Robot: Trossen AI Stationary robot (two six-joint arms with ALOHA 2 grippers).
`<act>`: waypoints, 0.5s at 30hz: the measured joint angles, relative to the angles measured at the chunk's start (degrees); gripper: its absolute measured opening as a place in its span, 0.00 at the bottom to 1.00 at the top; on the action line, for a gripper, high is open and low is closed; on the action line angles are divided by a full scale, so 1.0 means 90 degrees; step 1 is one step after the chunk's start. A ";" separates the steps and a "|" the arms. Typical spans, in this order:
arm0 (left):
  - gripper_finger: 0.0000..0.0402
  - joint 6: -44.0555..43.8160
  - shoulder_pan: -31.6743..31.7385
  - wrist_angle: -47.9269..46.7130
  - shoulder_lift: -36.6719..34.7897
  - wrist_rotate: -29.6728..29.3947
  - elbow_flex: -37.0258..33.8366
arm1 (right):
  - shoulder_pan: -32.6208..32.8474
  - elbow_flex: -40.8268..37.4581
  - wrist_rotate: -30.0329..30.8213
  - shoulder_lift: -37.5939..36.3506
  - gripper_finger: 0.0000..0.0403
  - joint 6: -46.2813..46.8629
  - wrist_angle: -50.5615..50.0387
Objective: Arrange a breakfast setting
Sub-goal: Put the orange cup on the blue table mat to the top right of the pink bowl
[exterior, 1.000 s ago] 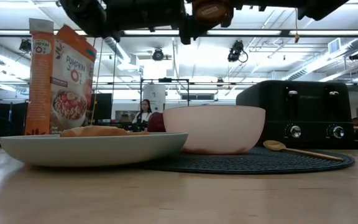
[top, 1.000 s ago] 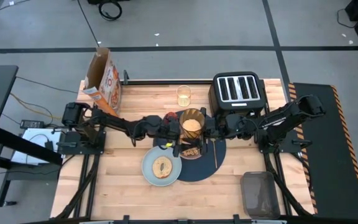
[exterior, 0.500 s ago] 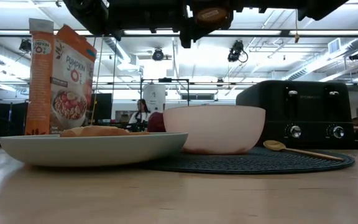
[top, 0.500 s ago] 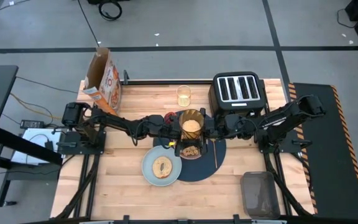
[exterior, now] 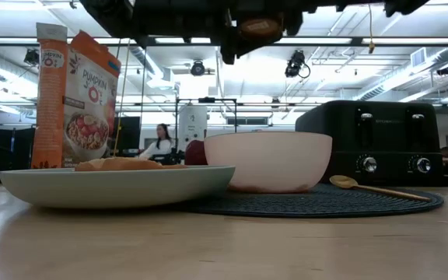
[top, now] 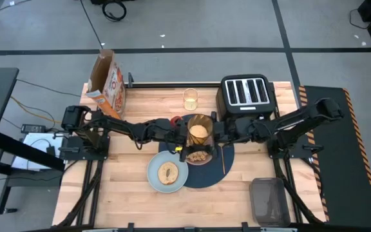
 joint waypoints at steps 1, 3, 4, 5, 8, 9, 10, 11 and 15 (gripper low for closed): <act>0.75 0.0004 0.0000 -0.0060 0.0000 0.0001 0.0000 | 0.0015 0.0000 0.0005 -0.0122 0.96 0.0000 -0.0158; 0.75 0.0039 0.0000 -0.0120 0.0007 0.0002 0.0000 | 0.0052 0.0000 0.0057 -0.0420 0.96 0.0017 -0.0702; 0.75 0.0070 0.0000 -0.0179 0.0006 -0.0009 0.0000 | 0.0082 0.0000 0.0115 -0.0576 0.97 0.0018 -0.0958; 0.75 0.0093 0.0002 -0.0268 0.0002 -0.0032 0.0006 | 0.0112 0.0000 0.0184 -0.0752 0.97 0.0017 -0.1271; 0.75 0.0093 0.0003 -0.0566 0.0000 -0.0151 0.0016 | 0.0214 0.0086 0.0505 -0.1260 0.96 0.0027 -0.2542; 0.75 0.0097 0.0009 -0.0611 0.0000 -0.0149 0.0010 | 0.0248 0.0172 0.0664 -0.1404 0.96 0.0043 -0.3001; 0.75 0.0093 0.0012 -0.0631 0.0000 -0.0151 -0.0001 | 0.0270 0.0280 0.0765 -0.1510 0.96 0.0087 -0.3374; 0.75 0.0087 0.0012 -0.0644 0.0000 -0.0163 -0.0002 | 0.0273 0.0393 0.0803 -0.1561 0.95 0.0140 -0.3635; 0.75 0.0143 0.0078 -0.0610 0.0000 -0.0256 -0.0002 | 0.0242 0.0656 0.0771 -0.1497 0.93 0.0182 -0.3867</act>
